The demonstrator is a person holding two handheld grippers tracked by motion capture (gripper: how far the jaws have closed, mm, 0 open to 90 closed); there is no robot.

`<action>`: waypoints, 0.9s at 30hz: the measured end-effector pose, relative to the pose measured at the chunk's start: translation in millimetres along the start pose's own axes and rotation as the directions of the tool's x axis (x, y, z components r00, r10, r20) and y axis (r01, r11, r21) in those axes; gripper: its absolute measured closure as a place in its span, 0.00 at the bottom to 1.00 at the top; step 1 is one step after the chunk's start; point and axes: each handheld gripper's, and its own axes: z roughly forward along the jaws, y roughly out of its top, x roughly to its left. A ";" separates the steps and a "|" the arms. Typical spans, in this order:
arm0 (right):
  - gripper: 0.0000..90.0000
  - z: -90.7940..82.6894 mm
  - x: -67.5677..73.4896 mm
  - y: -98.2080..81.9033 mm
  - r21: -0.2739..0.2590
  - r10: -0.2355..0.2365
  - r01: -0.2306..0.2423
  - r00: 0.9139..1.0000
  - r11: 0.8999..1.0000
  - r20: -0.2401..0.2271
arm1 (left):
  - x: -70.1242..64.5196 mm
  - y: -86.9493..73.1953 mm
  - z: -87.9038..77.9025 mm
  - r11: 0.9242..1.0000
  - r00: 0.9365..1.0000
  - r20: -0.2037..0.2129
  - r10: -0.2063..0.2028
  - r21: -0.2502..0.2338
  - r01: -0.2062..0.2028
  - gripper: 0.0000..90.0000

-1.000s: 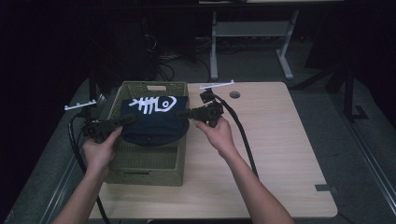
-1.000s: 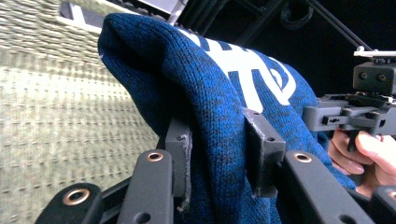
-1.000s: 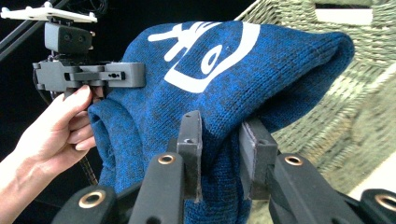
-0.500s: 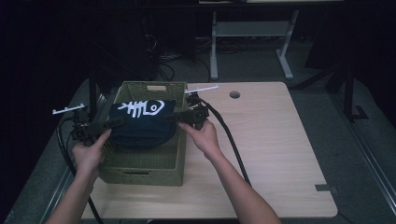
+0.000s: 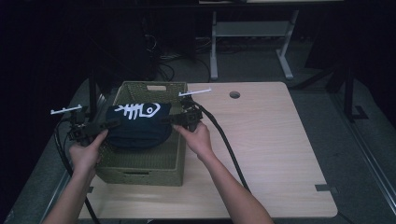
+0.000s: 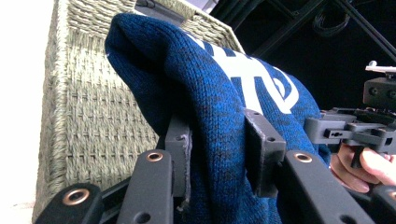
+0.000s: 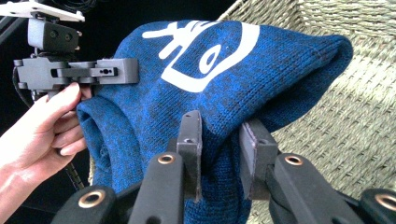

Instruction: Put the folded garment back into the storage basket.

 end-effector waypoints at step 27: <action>0.79 5.9 -9.0 -10.6 0.028 0.002 -0.003 0.999 1.000 0.044 | 3.4 -1.5 9.9 0.998 0.999 -0.030 -0.018 0.064 0.020 0.70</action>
